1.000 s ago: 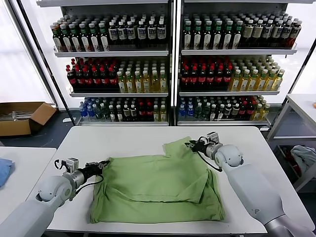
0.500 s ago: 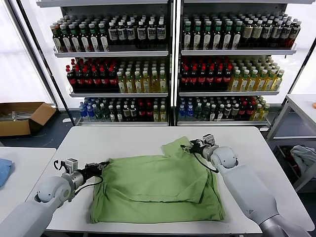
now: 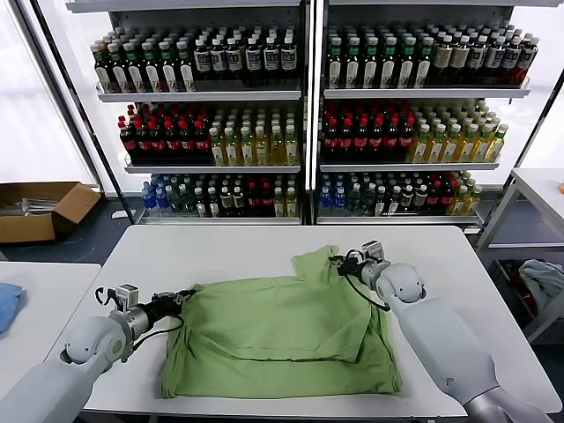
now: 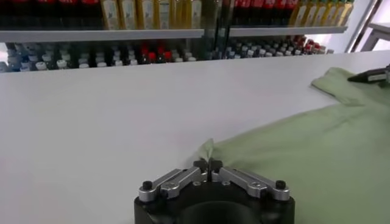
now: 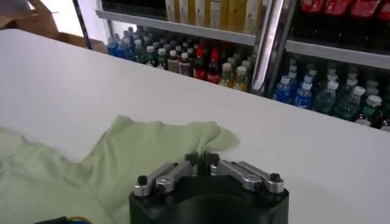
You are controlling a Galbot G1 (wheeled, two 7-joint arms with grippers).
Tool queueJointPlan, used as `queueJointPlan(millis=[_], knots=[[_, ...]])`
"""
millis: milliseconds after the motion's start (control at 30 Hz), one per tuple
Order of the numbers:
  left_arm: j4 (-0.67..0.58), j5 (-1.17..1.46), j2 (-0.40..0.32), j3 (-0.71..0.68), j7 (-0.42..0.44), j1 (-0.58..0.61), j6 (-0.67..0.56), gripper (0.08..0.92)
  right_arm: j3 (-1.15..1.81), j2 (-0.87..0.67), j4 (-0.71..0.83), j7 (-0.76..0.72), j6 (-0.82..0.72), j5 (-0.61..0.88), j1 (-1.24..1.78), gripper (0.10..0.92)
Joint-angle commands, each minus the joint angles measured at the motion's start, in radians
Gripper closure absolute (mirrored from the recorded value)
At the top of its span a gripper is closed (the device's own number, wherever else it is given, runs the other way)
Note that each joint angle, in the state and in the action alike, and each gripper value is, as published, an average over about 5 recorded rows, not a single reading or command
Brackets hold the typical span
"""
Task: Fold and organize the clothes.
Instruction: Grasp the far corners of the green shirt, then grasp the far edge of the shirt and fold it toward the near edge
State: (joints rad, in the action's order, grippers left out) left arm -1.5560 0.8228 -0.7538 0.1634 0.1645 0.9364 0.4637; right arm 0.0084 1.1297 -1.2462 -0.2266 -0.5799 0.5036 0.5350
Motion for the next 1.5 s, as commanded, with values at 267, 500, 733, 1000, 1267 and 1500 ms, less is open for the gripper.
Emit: queueJointPlan(millis=[267, 500, 733, 1000, 1267, 1500], knots=[[-0.125, 0.014, 0.025, 0.09, -0.016, 0.07, -0.02, 0.914, 0.136, -0.061, -0.26, 0.042, 0.002, 0.199, 0.133, 0.92], [-0.237, 0.022, 0.049, 0.2, -0.025, 0.183, -0.022, 0.914, 0.258, -0.137, -0.484, 0.052, 0.002, 0.249, 0.302, 0.92], [-0.361, 0.019, 0.064, 0.295, -0.046, 0.32, -0.018, 0.914, 0.381, -0.188, -0.666, 0.055, 0.002, 0.258, 0.518, 0.92], [-0.507, 0.005, 0.047, 0.361, -0.096, 0.434, 0.024, 0.914, 0.544, -0.168, -0.86, 0.061, 0.002, 0.24, 0.767, 0.92], [-0.592, -0.043, 0.007, 0.461, -0.121, 0.618, 0.089, 0.914, 0.658, -0.102, -0.962, 0.034, 0.021, 0.169, 1.026, 0.92], [-0.613, -0.105, -0.048, 0.52, -0.132, 0.725, 0.114, 0.914, 0.705, -0.072, -0.982, 0.013, 0.062, 0.11, 1.151, 0.92]])
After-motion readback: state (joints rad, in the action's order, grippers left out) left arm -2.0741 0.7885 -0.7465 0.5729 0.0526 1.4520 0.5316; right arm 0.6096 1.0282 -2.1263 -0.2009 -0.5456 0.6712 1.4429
